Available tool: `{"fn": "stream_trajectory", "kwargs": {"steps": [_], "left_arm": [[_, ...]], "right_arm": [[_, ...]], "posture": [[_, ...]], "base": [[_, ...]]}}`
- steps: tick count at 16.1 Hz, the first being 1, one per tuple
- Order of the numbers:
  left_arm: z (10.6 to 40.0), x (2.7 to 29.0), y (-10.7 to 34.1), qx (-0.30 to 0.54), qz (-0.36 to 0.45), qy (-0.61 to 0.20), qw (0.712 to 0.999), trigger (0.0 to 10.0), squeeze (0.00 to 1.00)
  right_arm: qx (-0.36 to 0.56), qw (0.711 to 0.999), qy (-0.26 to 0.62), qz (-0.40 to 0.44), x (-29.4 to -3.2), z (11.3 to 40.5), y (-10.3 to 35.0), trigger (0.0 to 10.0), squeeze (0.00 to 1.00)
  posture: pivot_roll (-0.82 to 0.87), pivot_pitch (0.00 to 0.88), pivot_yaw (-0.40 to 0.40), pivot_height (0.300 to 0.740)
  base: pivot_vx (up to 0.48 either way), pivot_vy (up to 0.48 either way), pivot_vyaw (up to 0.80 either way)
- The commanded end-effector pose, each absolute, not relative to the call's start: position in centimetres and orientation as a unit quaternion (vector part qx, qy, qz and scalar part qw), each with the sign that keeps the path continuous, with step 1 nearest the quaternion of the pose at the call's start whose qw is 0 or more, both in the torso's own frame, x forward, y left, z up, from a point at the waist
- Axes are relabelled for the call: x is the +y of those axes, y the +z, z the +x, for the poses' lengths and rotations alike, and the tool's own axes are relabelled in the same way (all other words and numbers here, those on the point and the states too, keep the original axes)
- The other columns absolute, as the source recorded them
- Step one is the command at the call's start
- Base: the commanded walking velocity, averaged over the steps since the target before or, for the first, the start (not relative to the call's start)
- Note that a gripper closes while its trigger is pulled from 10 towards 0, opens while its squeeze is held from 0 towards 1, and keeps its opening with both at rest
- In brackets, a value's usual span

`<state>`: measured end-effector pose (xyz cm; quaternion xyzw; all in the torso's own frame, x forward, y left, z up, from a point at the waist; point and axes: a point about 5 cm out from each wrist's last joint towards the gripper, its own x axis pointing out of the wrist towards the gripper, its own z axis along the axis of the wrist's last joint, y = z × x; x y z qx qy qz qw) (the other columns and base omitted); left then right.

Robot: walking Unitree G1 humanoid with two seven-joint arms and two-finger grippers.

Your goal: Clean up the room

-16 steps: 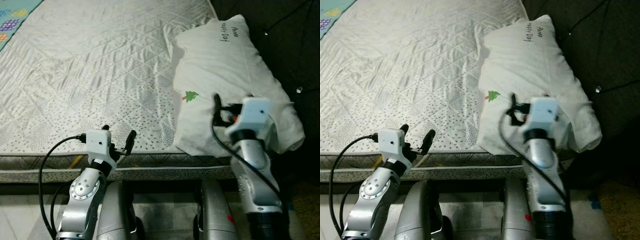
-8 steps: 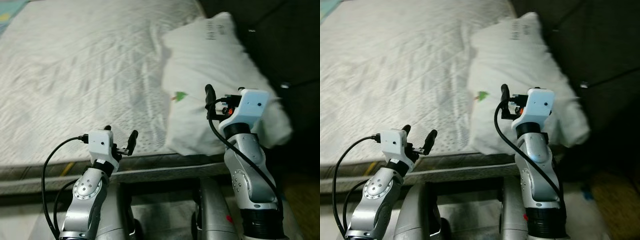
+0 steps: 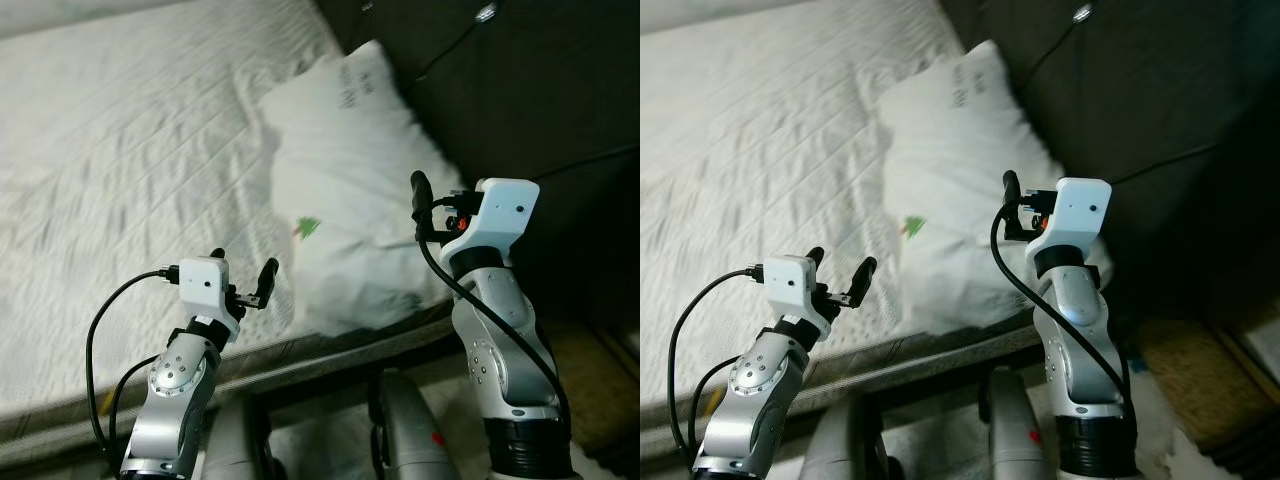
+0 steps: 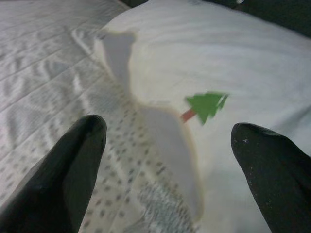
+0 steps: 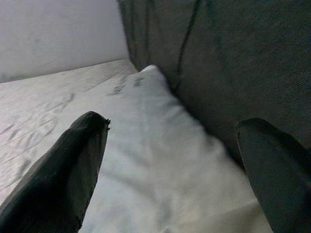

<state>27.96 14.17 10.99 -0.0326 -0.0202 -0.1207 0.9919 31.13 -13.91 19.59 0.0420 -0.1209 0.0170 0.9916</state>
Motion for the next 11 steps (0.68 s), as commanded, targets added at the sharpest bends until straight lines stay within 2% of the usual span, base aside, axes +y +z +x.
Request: {"fn": "stream_trajectory", "kwargs": {"steps": [1, 3, 11], "left_arm": [[27.82, 14.66, 10.70, -0.018, -0.022, -0.113, 0.993, 10.0, 0.00], [27.90, 14.79, 10.75, -0.019, -0.017, -0.105, 0.994, 10.0, 0.00], [27.87, 14.70, 10.74, -0.019, -0.017, -0.116, 0.993, 10.0, 0.00]], "right_arm": [[-0.126, 0.991, 0.022, 0.042, -13.86, 30.83, 19.82, 10.0, 0.00], [-0.123, 0.991, 0.024, 0.038, -13.93, 30.80, 19.65, 10.0, 0.00], [-0.133, 0.990, 0.045, 0.033, -13.32, 30.66, 19.72, 10.0, 0.00]], "posture": [[-0.05, 0.136, 0.078, 0.653], [-0.05, 0.134, 0.077, 0.674], [-0.04, 0.128, 0.082, 0.740]], "base": [[0.000, 0.000, -0.44], [0.000, 0.000, -0.44], [0.000, 0.000, 0.00]]}}
